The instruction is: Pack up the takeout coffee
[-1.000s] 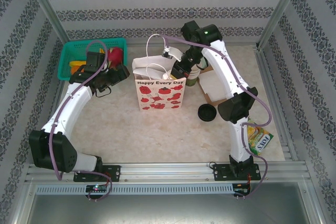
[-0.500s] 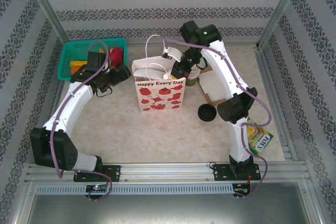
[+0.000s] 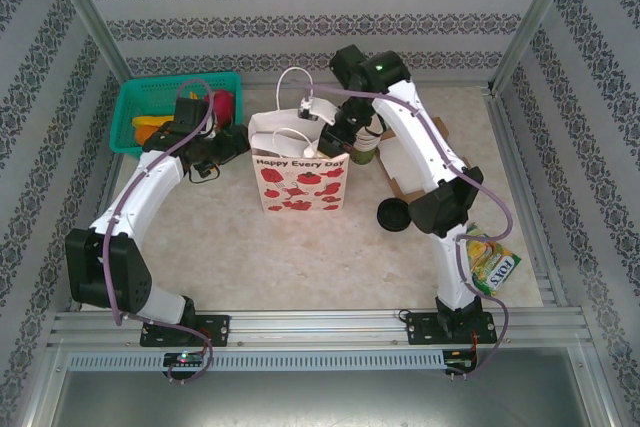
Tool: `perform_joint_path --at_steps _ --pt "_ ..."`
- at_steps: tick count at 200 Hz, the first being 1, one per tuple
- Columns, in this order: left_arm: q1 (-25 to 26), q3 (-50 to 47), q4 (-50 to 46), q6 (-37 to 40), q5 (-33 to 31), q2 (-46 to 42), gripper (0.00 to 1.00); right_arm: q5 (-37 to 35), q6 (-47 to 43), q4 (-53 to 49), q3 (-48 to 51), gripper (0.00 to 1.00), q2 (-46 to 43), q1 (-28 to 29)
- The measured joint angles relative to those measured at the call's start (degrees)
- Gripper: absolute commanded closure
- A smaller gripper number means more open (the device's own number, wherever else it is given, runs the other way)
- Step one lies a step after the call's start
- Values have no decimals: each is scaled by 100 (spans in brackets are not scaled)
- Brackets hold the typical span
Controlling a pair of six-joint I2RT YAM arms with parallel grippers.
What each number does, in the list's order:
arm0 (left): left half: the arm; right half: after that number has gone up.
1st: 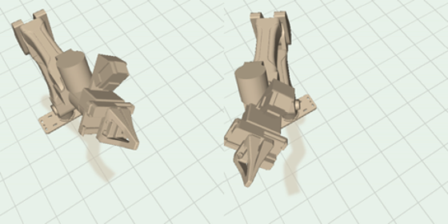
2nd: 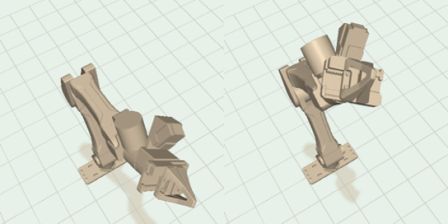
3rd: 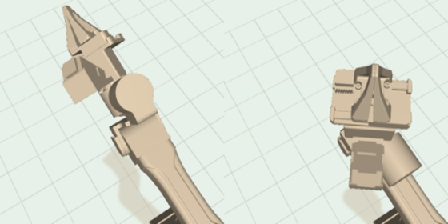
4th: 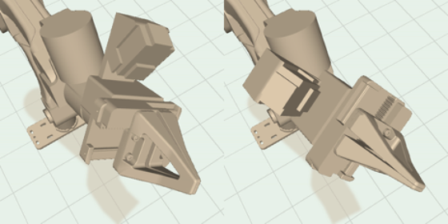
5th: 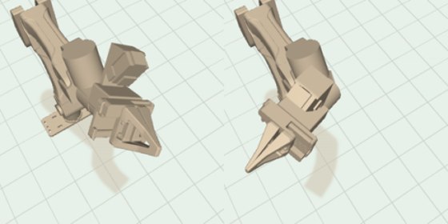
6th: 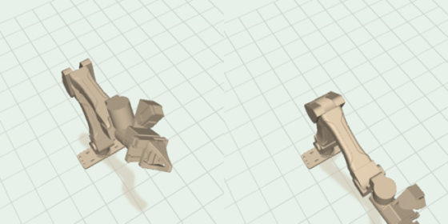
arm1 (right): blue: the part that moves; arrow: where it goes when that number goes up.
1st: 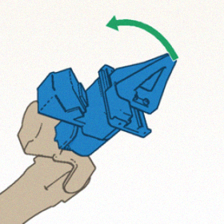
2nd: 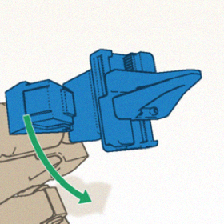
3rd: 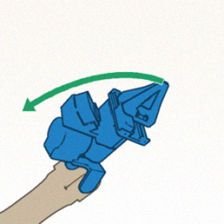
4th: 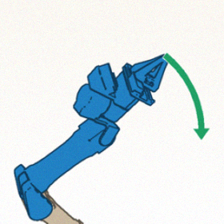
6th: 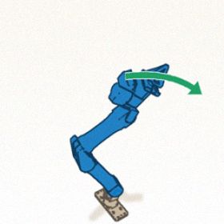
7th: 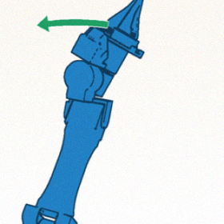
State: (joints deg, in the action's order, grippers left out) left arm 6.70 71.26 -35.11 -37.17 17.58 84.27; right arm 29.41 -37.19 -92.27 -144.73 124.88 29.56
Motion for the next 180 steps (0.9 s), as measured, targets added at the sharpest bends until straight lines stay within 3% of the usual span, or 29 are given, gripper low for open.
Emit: perform_joint_path --at_steps 23,46,75,98,146,180 --pt "35 59 0 -2 26 46 0 -4 37 127 -7 67 15 20" --pt "44 118 0 -4 37 50 0 0 162 474 76 55 -125 -63" --pt "46 146 11 -22 44 81 0 17 385 1080 664 46 -761 -210" --pt "55 164 20 -20 42 131 0 -4 573 1646 1272 45 -1399 -247" --pt "81 164 17 -17 42 136 0 -35 750 2227 1904 58 -1856 -240" --pt "81 164 15 -17 44 136 0 -197 892 2227 1950 95 -1495 -197"
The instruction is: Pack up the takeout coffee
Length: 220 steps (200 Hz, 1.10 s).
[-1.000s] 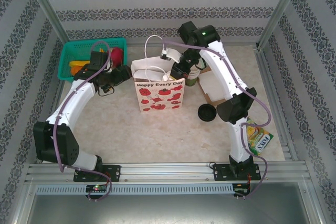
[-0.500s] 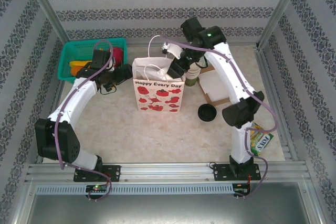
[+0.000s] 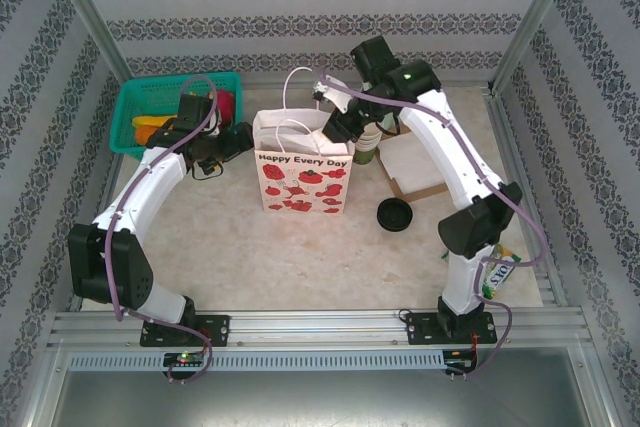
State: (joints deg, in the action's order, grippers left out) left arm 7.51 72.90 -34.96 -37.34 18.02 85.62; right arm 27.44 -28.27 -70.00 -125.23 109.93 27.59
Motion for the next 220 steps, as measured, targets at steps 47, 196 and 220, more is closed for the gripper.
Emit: perform_joint_path --at_steps 47,196,220 --pt "31 -2 0 -7 42 0 0 463 542 160 -240 100 649 146" --pt "258 -105 48 -66 127 -2 0 -24 1648 1499 -297 96 1869 745" --pt "258 -105 50 -66 127 -2 0 -98 1602 1495 -293 78 1805 745"
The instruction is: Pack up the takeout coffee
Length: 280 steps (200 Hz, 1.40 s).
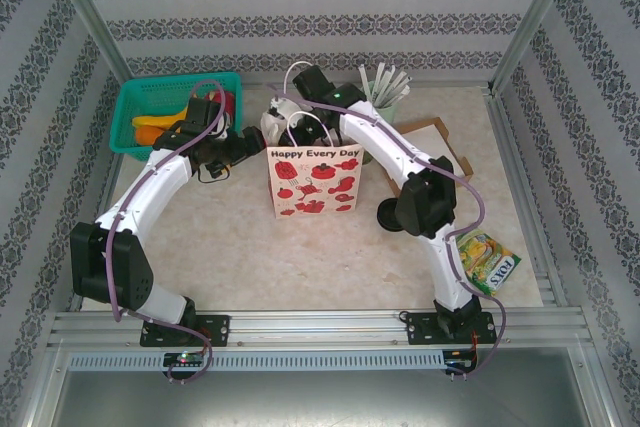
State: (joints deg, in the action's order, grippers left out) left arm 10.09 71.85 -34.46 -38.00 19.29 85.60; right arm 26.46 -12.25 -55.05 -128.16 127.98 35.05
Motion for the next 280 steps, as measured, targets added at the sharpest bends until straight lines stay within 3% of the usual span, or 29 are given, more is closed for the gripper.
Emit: perform_joint_path --at_steps 24,78,93,113,122,125,172,214,250,280 --pt "0 0 13 0 0 2 0 -57 -55 -17 76 64 -234 11" --pt "0 4 22 0 0 17 0 -334 -87 304 697 48 -1508 48" --pt "0 7 42 -2 0 42 0 -479 61 612 1040 30 -1884 46" --pt "0 52 59 -2 7 118 0 -621 199 1027 1506 19 -2302 46" --pt "0 74 63 -2 17 157 0 -752 295 1211 1670 3 -2444 48" --pt "0 81 63 -2 22 168 0 -789 328 1266 1711 2 -2485 48" --pt "17 234 83 -2 83 422 0 -2614 1150 1910 2358 2 -3224 74" --pt "125 376 101 0 94 605 0 -4533 1825 2643 3766 2 -4645 52" --pt "105 151 105 20 -564 195 0 -5801 2485 3073 5298 2 -5807 -321" --pt "-175 -361 164 70 -1196 -623 0 -6253 3241 3370 6732 2 -6977 -990"
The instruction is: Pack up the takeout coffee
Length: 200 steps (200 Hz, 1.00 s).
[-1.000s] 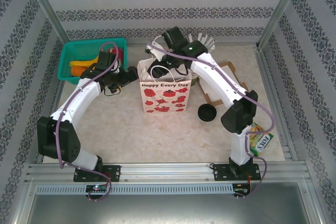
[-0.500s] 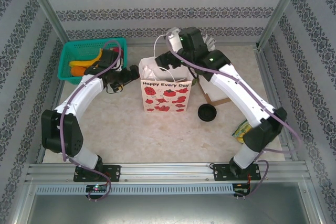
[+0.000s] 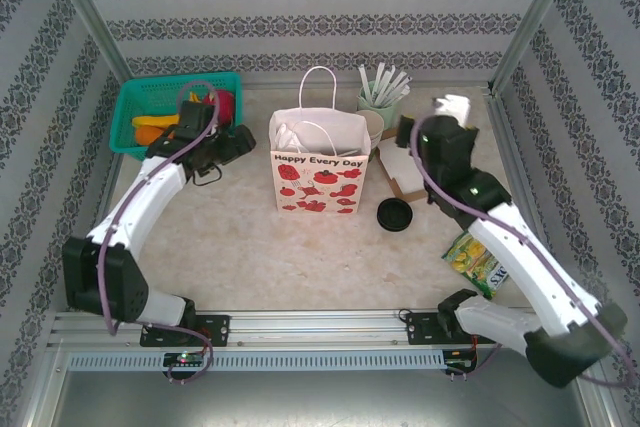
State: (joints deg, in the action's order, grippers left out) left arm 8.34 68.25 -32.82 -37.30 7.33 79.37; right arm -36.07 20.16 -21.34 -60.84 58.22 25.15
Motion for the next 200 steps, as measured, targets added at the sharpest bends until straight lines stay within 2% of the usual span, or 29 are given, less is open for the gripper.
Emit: perform_joint_path --at_steps 22,50,75,100,125,151,200 --pt "-238 -374 179 166 -647 -520 0 -57 785 179 949 2 -887 -807" --pt "-367 -1193 721 461 -1821 -1215 0 61 1574 494 2234 2 -1766 -1818" --pt "-466 -2135 1432 813 -2817 -1668 0 282 1676 643 3010 2 -1904 -2124" --pt "-603 -3049 2302 1231 -3442 -1777 0 619 1322 914 3421 2 -1502 -2267" --pt "-638 -3987 3355 1661 -3604 -1851 0 1279 704 1425 3637 2 -885 -2404" --pt "-706 -4336 4135 2159 -3565 -1609 0 1746 90 2076 3637 2 -356 -2507" --pt "-846 -4170 5276 2946 -2371 -256 1 2581 -697 3104 3650 2 737 -2507"
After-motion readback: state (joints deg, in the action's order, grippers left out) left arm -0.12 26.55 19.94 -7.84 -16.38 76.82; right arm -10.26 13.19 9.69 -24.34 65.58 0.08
